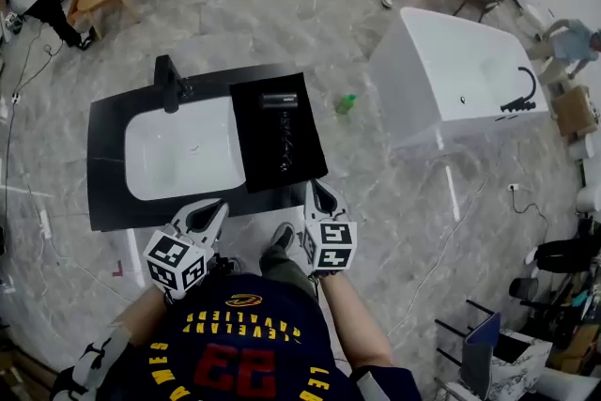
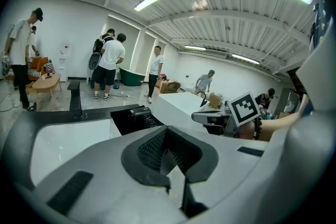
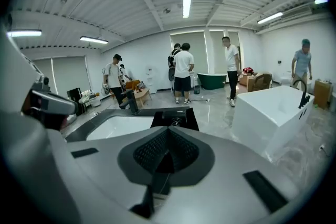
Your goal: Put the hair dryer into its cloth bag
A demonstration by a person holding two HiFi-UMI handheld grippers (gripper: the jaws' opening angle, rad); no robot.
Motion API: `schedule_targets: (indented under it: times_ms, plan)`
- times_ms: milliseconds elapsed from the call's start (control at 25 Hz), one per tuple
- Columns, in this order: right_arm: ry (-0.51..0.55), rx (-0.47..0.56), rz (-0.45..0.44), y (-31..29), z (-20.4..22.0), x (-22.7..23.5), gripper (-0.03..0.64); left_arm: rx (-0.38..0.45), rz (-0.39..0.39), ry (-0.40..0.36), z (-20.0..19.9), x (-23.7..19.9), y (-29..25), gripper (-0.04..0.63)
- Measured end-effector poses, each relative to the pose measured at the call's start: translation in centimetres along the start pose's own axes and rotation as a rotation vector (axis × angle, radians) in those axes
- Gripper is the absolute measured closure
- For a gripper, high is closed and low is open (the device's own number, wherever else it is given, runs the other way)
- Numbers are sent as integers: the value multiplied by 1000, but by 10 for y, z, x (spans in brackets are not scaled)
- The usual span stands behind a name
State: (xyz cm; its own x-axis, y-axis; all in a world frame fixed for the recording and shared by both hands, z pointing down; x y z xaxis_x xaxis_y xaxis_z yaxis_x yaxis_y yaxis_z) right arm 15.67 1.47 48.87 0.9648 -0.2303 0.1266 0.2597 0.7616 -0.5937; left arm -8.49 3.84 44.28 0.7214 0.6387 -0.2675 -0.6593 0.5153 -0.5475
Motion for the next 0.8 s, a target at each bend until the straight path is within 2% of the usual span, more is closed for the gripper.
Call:
schedule_targets:
  times_ms: [200, 360, 480, 560, 640, 800]
  plan:
    - [-97, -105, -61, -68, -14, 34, 620, -34, -67, 10, -21, -3, -31, 592]
    - [-85, -188, -120, -113, -19, 39, 564, -56, -110, 42, -26, -10, -48, 592]
    - [-75, -249, -137, -141, -17, 34, 508, -32, -120, 92, -25, -20, -55, 589]
    - [-70, -279, -131, -157, -17, 31, 453, -15, -123, 118, -26, -32, -59, 495]
    - [-63, -319, -123, -175, -15, 28, 416, -39, -126, 125, -23, -46, -64, 431]
    - [-68, -418, -96, -205, -9, 24, 393, -80, -64, 153, -17, -64, -73, 415]
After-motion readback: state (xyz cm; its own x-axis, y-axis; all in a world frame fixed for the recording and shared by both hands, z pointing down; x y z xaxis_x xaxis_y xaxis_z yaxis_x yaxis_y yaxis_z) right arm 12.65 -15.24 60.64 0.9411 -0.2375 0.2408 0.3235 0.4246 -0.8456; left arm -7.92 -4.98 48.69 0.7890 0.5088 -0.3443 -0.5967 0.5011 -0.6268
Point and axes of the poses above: the fingertips, and each gripper's own axes: y backward along the fingers, x to its right, z out of its underside, the point moved 6 cm from there along y, backward along the fingers, and after that the axes turned 7 degrees about -x, right-handed, at the moved point
